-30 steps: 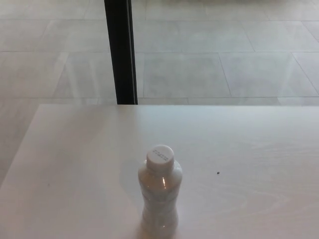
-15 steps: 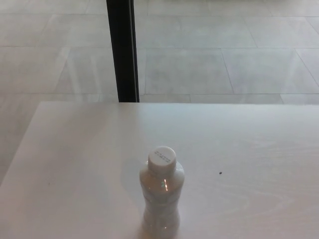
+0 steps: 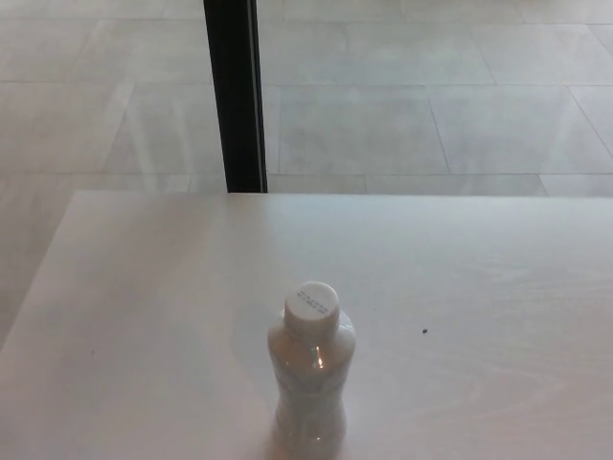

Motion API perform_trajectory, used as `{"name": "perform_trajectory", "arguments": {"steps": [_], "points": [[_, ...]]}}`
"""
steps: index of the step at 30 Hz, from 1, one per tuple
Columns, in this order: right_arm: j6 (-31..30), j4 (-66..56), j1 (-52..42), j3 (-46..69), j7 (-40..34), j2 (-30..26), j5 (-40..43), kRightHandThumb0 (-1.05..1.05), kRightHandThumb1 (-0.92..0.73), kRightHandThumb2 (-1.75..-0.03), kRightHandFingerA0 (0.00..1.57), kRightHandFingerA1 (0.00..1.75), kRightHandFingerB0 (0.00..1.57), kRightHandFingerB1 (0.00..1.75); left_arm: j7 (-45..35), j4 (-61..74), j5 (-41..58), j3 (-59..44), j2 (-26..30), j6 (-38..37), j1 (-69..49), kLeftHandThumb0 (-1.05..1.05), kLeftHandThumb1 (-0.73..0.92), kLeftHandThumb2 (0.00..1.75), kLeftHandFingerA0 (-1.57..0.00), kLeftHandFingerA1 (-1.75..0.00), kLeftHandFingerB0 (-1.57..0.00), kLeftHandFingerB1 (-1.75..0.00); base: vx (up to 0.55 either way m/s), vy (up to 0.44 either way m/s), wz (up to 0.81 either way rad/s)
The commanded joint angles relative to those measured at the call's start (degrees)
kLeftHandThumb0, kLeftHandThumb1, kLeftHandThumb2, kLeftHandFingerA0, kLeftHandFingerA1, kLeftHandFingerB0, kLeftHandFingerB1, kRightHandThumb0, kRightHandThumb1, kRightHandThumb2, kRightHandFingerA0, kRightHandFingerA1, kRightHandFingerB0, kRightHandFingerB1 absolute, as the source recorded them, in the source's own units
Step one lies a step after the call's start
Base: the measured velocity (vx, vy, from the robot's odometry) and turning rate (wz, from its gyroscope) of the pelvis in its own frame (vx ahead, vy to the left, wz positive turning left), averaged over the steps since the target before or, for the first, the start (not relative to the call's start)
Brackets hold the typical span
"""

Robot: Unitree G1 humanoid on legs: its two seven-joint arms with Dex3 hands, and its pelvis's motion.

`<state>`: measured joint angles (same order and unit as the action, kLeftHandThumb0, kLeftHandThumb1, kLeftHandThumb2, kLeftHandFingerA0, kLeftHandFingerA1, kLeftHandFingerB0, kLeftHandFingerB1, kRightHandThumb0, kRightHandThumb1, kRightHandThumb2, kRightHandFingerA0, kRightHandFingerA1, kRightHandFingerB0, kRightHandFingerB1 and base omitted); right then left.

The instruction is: The robot uses its left hand to to lift the bottle kept on the middle of the desk and tilts it towards its right hand. It then uses its right hand to rotate its cap to open it and places the bottle and cap back on the desk

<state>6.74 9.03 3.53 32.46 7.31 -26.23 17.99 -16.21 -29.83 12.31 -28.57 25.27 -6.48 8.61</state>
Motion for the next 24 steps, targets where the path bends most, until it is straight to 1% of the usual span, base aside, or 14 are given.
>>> {"name": "perform_trajectory", "arguments": {"steps": [1, 2, 4, 5, 7, 8, 11, 15, 16, 17, 18, 22, 23, 24], "points": [[-13.3, -22.6, 3.3, -15.6, -0.3, 5.5, 2.3, -0.38, -0.41, -1.06, 0.03, 0.52, 0.00, 0.50, 1.3, 26.6, -3.5, 16.4, -5.9, 13.0, 6.5, -0.40, 0.35, 0.97, -0.03, -0.54, 0.00, -0.50, 0.00, 0.000, 0.00], [-13.8, -23.0, 3.1, -16.1, -0.3, 5.8, 2.1, -0.88, -0.90, -0.67, 0.16, 0.44, 0.16, 0.31, 1.7, 27.5, -3.4, 17.0, -6.4, 14.0, 6.6, -0.75, 0.61, 0.58, -0.10, -0.51, -0.16, -0.36, 0.00, 0.000, 0.00], [-14.3, -23.4, 3.0, -17.1, -0.6, 6.3, 1.5, -0.88, -0.91, -0.66, 0.17, 0.44, 0.17, 0.30, 2.4, 29.0, -3.5, 17.8, -6.8, 15.7, 6.7, -0.76, 0.63, 0.59, -0.10, -0.50, -0.16, -0.35, 0.00, 0.000, 0.00], [-14.6, -23.6, 2.9, -18.1, -1.1, 7.3, 0.9, -0.87, -0.91, -0.66, 0.19, 0.44, 0.19, 0.29, 2.4, 29.9, -4.4, 19.1, -7.2, 16.2, 7.0, -0.40, 0.37, 0.99, -0.04, -0.54, 0.00, -0.50, 0.00, 0.000, 0.00], [-14.9, -23.7, 3.1, -19.4, -1.7, 8.4, 0.2, -0.87, -0.91, -0.68, 0.19, 0.43, 0.20, 0.30, 2.4, 30.5, -4.3, 19.8, -7.4, 16.3, 6.7, -0.40, 0.35, 0.98, -0.03, -0.54, 0.00, -0.50, 0.00, 0.000, 0.00], [-15.4, -23.7, 3.2, -20.3, -2.2, 9.6, 0.4, -0.86, -0.91, -0.68, 0.18, 0.44, 0.19, 0.29, 2.1, 30.4, -5.3, 20.9, -7.7, 15.1, 6.2, -0.40, 0.38, 1.00, -0.03, -0.53, 0.00, -0.50, 0.00, 0.000, 0.00], [-17.3, -24.5, 2.8, -22.2, -4.1, 12.3, -0.1, -0.84, -0.90, -0.68, 0.22, 0.44, 0.23, 0.29, 2.0, 30.8, -6.6, 24.1, -8.8, 14.9, 5.1, -0.40, 0.35, 0.99, -0.02, -0.53, 0.00, -0.50, 0.00, 0.000, 0.00], [-18.9, -24.9, 3.2, -23.8, -4.7, 13.5, -1.1, -0.82, -0.91, -0.68, 0.22, 0.43, 0.23, 0.28, 2.0, 31.1, -7.4, 26.7, -9.5, 14.7, 4.0, -0.41, 0.35, 0.99, -0.02, -0.53, 0.00, -0.50, 0.00, 0.000, 0.00], [-19.1, -25.1, 3.0, -24.0, -4.7, 13.7, -1.2, -0.82, -0.91, -0.67, 0.23, 0.43, 0.22, 0.30, 1.8, 31.4, -7.5, 27.1, -9.3, 15.0, 3.6, -0.90, 0.54, 0.94, -0.04, -0.51, -0.01, -0.41, 0.00, 0.000, 0.00], [-19.6, -25.1, 3.0, -24.5, -4.7, 14.3, -1.0, -0.81, -0.91, -0.68, 0.21, 0.42, 0.22, 0.29, 0.9, 31.7, -8.4, 28.6, -8.6, 15.8, 2.9, -0.82, 0.50, 0.92, -0.05, -0.47, -0.08, -0.37, 0.00, 0.000, 0.00], [-20.6, -25.2, 3.3, -24.7, -4.7, 14.8, -0.3, -0.81, -0.91, -0.67, 0.22, 0.42, 0.22, 0.30, 0.1, 31.9, -9.7, 30.5, -7.8, 16.7, 2.6, -0.79, 0.49, 0.93, -0.04, -0.45, -0.07, -0.37, 0.00, 0.000, 0.00], [-21.7, -25.7, 3.4, -24.7, -4.8, 15.2, -0.5, -0.81, -0.91, -0.67, 0.22, 0.42, 0.21, 0.30, 0.1, 32.8, -9.9, 31.9, -7.0, 17.8, 2.4, -0.80, 0.49, 0.93, -0.03, -0.40, -0.08, -0.37, 0.00, 0.000, 0.00], [-21.6, -25.9, 3.0, -24.6, -4.6, 15.5, -0.2, -0.80, -0.90, -0.67, 0.23, 0.43, 0.22, 0.30, -0.6, 32.3, -10.8, 33.3, -6.6, 16.1, 2.1, -0.89, 0.53, 0.95, 0.00, -0.37, -0.11, -0.35, 0.00, 0.000, 0.00], [-21.9, -25.9, 3.1, -24.5, -4.7, 15.6, -0.3, -0.80, -0.90, -0.67, 0.23, 0.43, 0.22, 0.30, -0.5, 32.5, -11.5, 34.0, -6.3, 17.0, 2.2, -0.85, 0.51, 0.96, 0.00, -0.38, -0.10, -0.36, 0.00, 0.000, 0.00]]}}
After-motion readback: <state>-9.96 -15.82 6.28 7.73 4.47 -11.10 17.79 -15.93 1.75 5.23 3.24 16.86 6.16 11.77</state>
